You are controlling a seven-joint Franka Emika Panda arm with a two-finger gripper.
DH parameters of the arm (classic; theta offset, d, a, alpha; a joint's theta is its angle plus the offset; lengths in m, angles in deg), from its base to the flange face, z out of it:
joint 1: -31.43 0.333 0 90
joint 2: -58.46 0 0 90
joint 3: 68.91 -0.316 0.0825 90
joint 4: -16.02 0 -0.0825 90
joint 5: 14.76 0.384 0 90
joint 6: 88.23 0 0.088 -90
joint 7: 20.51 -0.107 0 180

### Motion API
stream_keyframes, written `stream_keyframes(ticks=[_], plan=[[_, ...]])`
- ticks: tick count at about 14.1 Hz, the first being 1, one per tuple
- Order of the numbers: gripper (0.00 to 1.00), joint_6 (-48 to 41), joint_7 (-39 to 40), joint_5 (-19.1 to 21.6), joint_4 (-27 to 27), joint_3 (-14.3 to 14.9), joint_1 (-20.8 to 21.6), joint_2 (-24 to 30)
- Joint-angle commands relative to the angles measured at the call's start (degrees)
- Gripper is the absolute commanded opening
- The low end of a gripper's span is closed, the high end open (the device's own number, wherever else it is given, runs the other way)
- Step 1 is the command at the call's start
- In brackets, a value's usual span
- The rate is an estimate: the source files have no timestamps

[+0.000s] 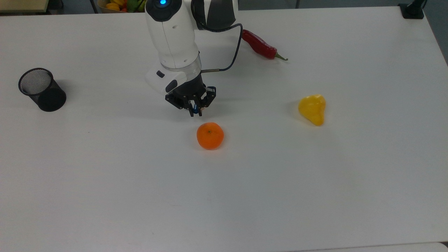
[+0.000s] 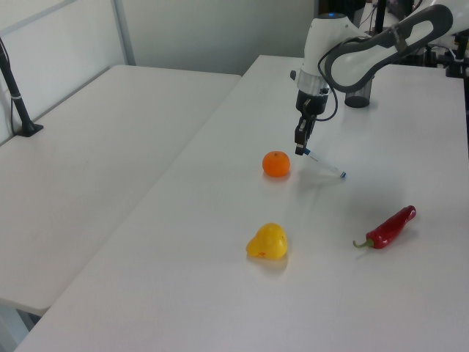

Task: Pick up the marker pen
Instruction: 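Carry the marker across the table toward the orange, then lower the marker beside the orange and open the gripper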

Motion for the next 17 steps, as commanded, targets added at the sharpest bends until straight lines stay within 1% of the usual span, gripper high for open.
stream_keyframes(ticks=[1, 3, 4, 5, 9, 12, 14, 17], plan=[[0.11, 1.8, 1.0, -1.7, 1.2, 0.3, 0.4, -0.1], [0.30, 1.8, 1.0, -1.7, 1.1, 0.3, 0.4, -0.1], [0.43, 1.8, 1.0, -1.7, 1.1, 0.3, 0.4, -0.1], [0.53, 1.8, 1.0, -1.7, 1.1, 0.3, 0.4, 0.0], [1.00, 1.7, 1.0, -1.7, 1.1, 0.3, 0.4, 0.1], [1.00, 0.9, 0.9, -1.7, 1.1, 0.3, 0.2, 1.3], [1.00, 0.5, 0.0, -1.5, 1.1, 0.3, -0.1, 3.2], [1.00, -6.8, -2.1, -1.6, 0.5, 0.4, -0.9, 7.7]])
